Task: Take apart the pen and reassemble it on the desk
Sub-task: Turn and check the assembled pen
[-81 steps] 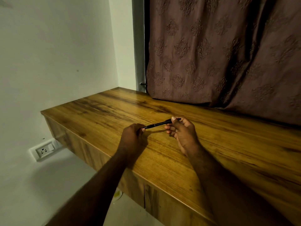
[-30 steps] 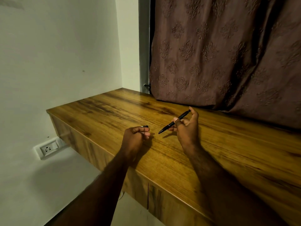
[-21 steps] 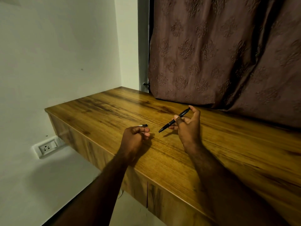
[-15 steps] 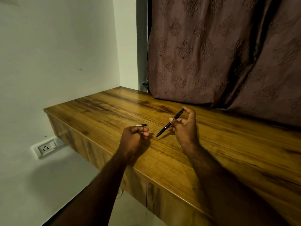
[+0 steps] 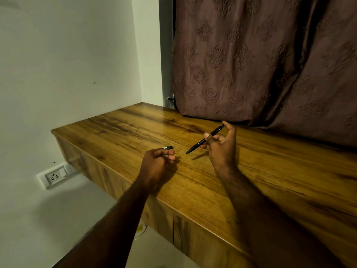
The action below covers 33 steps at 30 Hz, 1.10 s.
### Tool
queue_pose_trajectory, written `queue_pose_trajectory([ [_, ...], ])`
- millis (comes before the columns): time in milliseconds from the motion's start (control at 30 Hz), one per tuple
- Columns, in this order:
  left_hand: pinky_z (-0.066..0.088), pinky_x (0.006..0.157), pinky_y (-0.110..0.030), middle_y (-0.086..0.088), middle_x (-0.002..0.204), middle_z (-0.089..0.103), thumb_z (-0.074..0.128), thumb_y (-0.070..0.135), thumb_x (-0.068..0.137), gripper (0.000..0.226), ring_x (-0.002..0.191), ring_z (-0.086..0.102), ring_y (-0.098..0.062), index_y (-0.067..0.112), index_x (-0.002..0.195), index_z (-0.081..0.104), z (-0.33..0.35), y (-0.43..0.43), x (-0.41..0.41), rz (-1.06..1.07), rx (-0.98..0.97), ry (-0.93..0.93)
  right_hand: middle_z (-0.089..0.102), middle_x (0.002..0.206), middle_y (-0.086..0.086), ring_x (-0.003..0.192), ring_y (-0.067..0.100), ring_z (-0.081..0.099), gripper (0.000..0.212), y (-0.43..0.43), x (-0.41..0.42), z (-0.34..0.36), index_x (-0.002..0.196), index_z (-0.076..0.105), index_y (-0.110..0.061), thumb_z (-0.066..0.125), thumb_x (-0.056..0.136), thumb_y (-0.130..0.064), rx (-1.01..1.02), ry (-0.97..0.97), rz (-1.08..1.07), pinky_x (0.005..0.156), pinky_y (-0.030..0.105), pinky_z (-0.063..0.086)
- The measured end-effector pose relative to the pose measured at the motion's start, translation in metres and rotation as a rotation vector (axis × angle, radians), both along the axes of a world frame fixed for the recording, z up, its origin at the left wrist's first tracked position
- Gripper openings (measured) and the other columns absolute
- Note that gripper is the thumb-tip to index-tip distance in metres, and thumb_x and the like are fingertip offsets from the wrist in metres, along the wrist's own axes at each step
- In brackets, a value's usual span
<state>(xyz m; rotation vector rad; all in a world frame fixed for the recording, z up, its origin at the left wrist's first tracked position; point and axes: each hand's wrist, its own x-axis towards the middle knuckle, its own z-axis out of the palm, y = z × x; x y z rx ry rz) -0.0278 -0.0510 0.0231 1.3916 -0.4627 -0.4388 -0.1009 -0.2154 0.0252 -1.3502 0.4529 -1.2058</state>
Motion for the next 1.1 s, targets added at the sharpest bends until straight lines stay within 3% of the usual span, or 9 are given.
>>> queue_pose_trajectory([
  [167, 0.051, 0.05, -0.015, -0.011, 0.078, 0.069, 0.05, -0.011, 0.087, 0.021, 0.055, 0.066, -0.004, 0.0, 0.087, 0.068, -0.001, 0.001, 0.003, 0.014, -0.004, 0.011, 0.067, 0.083, 0.01, 0.055, 0.011, 0.067, 0.062, 0.003, -0.001, -0.003, 0.137, 0.036, -0.024, 0.065, 0.086, -0.002, -0.028, 0.044, -0.015, 0.052, 0.022, 0.054],
  [333, 0.05, 0.049, -0.014, -0.011, 0.075, 0.07, 0.049, -0.012, 0.088, 0.021, 0.055, 0.067, -0.005, -0.003, 0.094, 0.067, -0.003, 0.0, 0.004, 0.005, -0.017, 0.037, 0.065, 0.077, 0.006, 0.057, 0.01, 0.067, 0.063, 0.006, -0.002, 0.003, 0.137, 0.035, -0.024, 0.065, 0.086, -0.003, -0.043, 0.016, -0.01, 0.058, 0.029, 0.058],
  [500, 0.05, 0.055, -0.017, -0.011, 0.083, 0.07, 0.052, -0.009, 0.087, 0.02, 0.062, 0.067, -0.008, 0.0, 0.092, 0.07, -0.005, 0.0, 0.006, 0.012, 0.025, 0.009, 0.068, 0.079, 0.008, 0.058, 0.014, 0.068, 0.063, 0.013, -0.003, 0.001, 0.139, 0.038, -0.021, 0.065, 0.086, -0.001, -0.093, 0.086, 0.019, 0.051, 0.021, 0.054],
  [733, 0.051, 0.053, -0.013, -0.012, 0.079, 0.068, 0.049, -0.011, 0.088, 0.022, 0.056, 0.065, -0.003, -0.004, 0.099, 0.067, -0.002, 0.001, 0.002, 0.014, 0.029, -0.017, 0.065, 0.082, 0.008, 0.064, 0.016, 0.069, 0.071, 0.014, -0.003, 0.006, 0.143, 0.031, -0.025, 0.066, 0.086, -0.003, -0.046, 0.041, 0.011, 0.054, 0.023, 0.055],
  [833, 0.051, 0.055, -0.014, -0.011, 0.079, 0.068, 0.048, -0.011, 0.089, 0.022, 0.056, 0.065, -0.002, -0.004, 0.099, 0.066, 0.0, 0.002, 0.001, 0.0, 0.026, -0.019, 0.064, 0.076, 0.004, 0.058, 0.007, 0.067, 0.066, 0.016, -0.004, 0.006, 0.141, 0.037, -0.022, 0.065, 0.085, -0.001, -0.086, 0.052, 0.005, 0.051, 0.019, 0.053],
  [933, 0.051, 0.052, -0.013, -0.007, 0.071, 0.069, 0.049, -0.012, 0.088, 0.021, 0.055, 0.065, -0.002, -0.002, 0.094, 0.067, 0.001, 0.002, -0.001, -0.014, 0.006, -0.007, 0.065, 0.074, 0.006, 0.055, 0.009, 0.066, 0.061, 0.016, -0.004, 0.01, 0.137, 0.04, -0.021, 0.064, 0.086, 0.001, -0.098, 0.036, 0.021, 0.049, 0.019, 0.052],
  [1100, 0.051, 0.053, -0.015, -0.007, 0.071, 0.07, 0.051, -0.01, 0.088, 0.02, 0.056, 0.065, -0.004, -0.003, 0.096, 0.067, -0.001, 0.002, 0.001, -0.023, 0.019, -0.011, 0.062, 0.078, 0.005, 0.068, 0.015, 0.066, 0.075, 0.022, -0.006, 0.01, 0.148, 0.026, -0.024, 0.063, 0.087, 0.0, -0.121, 0.046, 0.065, 0.055, 0.021, 0.055],
])
